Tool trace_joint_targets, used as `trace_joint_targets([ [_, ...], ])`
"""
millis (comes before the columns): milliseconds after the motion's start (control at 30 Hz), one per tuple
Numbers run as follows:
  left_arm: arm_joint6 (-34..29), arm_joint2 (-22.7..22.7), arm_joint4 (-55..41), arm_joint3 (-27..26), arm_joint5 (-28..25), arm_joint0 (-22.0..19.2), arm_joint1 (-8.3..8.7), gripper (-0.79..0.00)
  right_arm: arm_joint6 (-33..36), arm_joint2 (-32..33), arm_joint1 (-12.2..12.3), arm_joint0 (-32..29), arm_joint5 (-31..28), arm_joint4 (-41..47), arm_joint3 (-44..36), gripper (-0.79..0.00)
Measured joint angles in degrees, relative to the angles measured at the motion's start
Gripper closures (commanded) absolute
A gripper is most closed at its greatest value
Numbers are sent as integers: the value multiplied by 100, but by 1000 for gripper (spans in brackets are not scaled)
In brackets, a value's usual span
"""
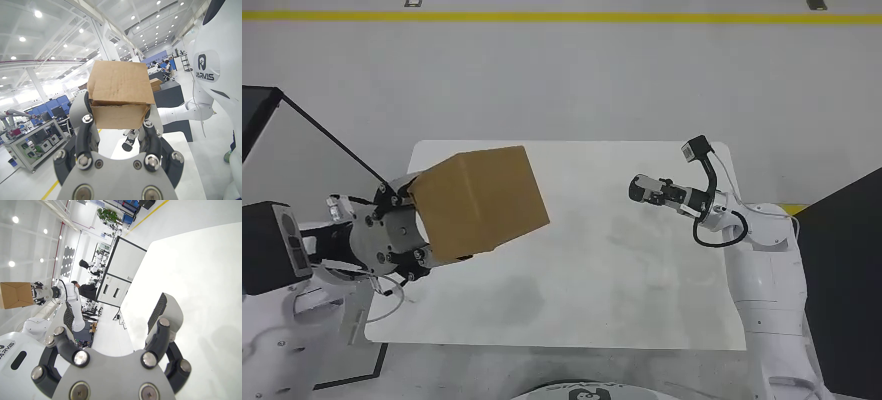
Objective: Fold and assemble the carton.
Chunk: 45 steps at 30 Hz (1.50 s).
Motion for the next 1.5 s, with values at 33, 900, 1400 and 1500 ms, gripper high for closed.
trace_joint_targets([
  [33, -39, -5, -25, 6, -33, -11, -3, 0, 0, 0, 0, 0, 0, 0, 0, -785],
  [900, -1837, 262, -1173, -146, 477, 121, 3, 0, 0, 0, 0, 0, 0, 0, 0, -785],
  [1400, -3163, 452, -2084, -357, 1654, 203, 5, 0, 0, 0, 0, 0, 0, 0, 0, -785],
  [1500, -4092, 472, -3279, -375, 2334, 144, 31, 0, 0, 0, 0, 0, 0, 0, 0, -785],
])
